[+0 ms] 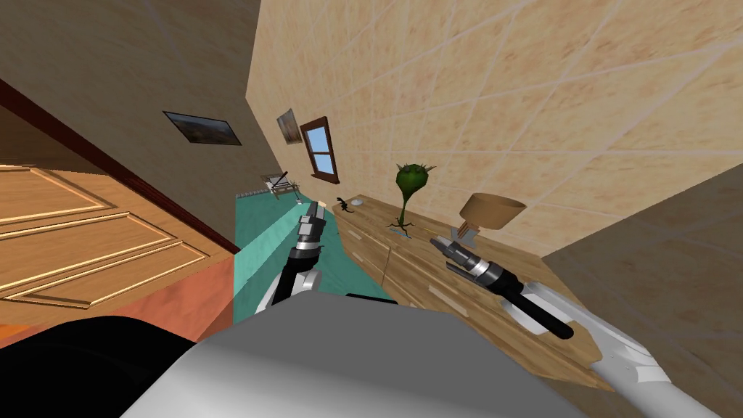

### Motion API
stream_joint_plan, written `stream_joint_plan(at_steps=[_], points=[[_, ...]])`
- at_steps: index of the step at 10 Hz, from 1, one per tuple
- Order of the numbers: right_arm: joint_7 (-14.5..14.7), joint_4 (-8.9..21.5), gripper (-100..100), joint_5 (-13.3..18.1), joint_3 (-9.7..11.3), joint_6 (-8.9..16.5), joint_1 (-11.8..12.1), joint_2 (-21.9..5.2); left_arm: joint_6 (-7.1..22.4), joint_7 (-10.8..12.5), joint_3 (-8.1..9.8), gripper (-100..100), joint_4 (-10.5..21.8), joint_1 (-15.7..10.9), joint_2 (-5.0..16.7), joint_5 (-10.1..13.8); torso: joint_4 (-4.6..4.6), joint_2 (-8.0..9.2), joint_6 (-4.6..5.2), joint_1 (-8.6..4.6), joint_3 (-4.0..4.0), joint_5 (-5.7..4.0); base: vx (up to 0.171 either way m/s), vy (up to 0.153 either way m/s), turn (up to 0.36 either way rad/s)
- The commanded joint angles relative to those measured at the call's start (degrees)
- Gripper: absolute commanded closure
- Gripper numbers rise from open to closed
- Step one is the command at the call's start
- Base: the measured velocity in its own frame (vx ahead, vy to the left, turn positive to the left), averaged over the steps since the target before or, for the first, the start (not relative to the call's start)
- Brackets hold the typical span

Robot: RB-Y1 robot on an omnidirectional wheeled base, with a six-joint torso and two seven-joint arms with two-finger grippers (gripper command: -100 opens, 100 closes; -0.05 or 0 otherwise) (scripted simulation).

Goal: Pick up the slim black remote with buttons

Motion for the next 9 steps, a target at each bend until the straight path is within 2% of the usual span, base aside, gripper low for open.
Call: stream_joint_plan(at_steps=[1,2,3,4,5,6,7,8,9], points=[[0.46,2.04,-100,1.33,0.76,-0.93,0.17,-2.86,0.00,0.00,0.00,0,0.00,0.00,0.00,0.00,0.00,0.00,0.00,0.00,0.00,0.00,0.022,0.034,0.160],[0.46,2.04,-100,1.33,0.76,-0.93,0.17,-4.31,0.00,0.00,0.00,0,0.00,0.00,0.00,0.00,-0.01,-0.02,-0.03,0.03,-0.01,0.00,0.015,0.026,0.081],[0.83,4.31,-100,2.54,1.78,-1.86,-0.05,-6.15,0.00,0.00,0.00,0,0.00,0.00,0.00,0.00,0.00,0.00,0.00,0.01,0.00,0.00,0.012,0.035,0.180],[0.83,4.31,-100,2.54,1.78,-1.86,-0.05,-7.56,0.00,0.00,0.00,0,0.00,-0.01,0.00,0.00,-0.01,-0.01,-0.04,0.03,-0.01,0.00,0.008,0.026,0.082],[1.17,6.66,-100,3.76,2.90,-2.81,-0.28,-9.31,0.00,0.00,0.00,0,0.00,0.00,0.00,0.00,0.00,0.02,0.01,0.01,0.01,0.00,0.003,0.030,0.139],[1.17,6.66,-100,3.76,2.90,-2.81,-0.28,-10.68,0.00,0.00,0.00,0,0.00,-0.01,0.00,0.00,0.00,0.04,-0.02,0.01,0.02,-0.01,0.004,0.022,0.084],[1.48,9.06,-100,4.97,4.13,-3.77,-0.50,-12.36,0.00,0.00,0.00,0,0.00,0.00,0.00,0.00,0.01,0.05,0.01,0.00,0.03,0.00,0.001,0.025,0.195],[1.48,9.06,-100,4.97,4.13,-3.77,-0.50,-13.66,0.00,0.00,0.00,0,0.00,-0.01,0.00,0.00,0.01,0.05,-0.03,0.00,0.03,-0.01,0.003,0.016,0.084],[1.77,11.50,-100,6.17,5.45,-4.73,-0.73,-15.57,0.00,0.00,0.00,0,0.00,0.00,0.00,0.00,0.01,0.06,0.02,-0.02,0.03,-0.01,0.001,0.023,0.156]])
